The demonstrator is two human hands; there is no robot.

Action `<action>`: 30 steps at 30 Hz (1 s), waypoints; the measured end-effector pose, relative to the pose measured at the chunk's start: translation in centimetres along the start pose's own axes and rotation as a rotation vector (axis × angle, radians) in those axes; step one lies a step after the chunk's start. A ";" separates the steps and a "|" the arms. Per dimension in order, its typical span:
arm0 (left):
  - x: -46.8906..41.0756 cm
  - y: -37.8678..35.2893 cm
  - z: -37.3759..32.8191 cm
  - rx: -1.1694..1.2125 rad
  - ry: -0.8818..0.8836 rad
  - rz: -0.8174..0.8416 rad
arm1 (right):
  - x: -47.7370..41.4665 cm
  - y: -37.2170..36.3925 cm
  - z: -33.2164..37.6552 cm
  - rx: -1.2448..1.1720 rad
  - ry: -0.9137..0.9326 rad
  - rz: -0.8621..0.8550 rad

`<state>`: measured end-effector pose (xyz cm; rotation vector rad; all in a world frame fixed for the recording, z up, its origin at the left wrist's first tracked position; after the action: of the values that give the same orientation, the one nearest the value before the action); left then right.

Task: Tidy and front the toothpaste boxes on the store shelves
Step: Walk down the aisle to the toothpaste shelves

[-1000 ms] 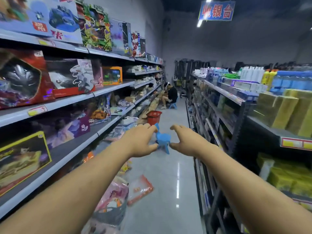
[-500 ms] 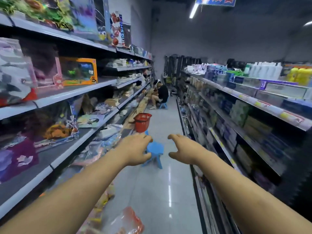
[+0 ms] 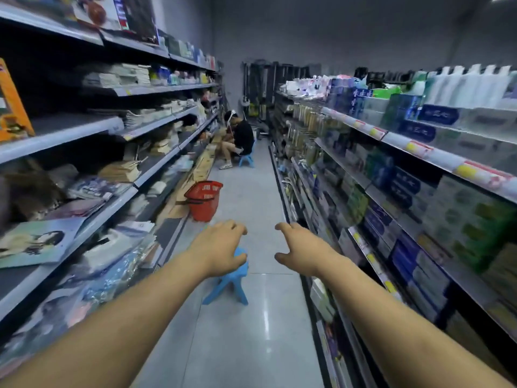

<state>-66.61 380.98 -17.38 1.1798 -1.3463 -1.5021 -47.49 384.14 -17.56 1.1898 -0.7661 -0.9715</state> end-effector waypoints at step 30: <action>-82.1 -24.0 15.1 0.162 -0.666 0.254 | -61.4 -9.8 -37.7 -0.241 -0.776 -0.092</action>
<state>-58.99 466.61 -30.00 0.5681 -2.0012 -1.6860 -40.80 454.45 -34.98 0.6208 -1.1605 -1.5853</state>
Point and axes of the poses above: each hand's wrist, its own x-axis away from the middle knuckle, its own y-axis out of the back of the hand, z = x × y, the point moved 4 cm from there along -x, towards the middle knuckle, and after that the axes turned 2 degrees about -x, right-handed, at the moved point
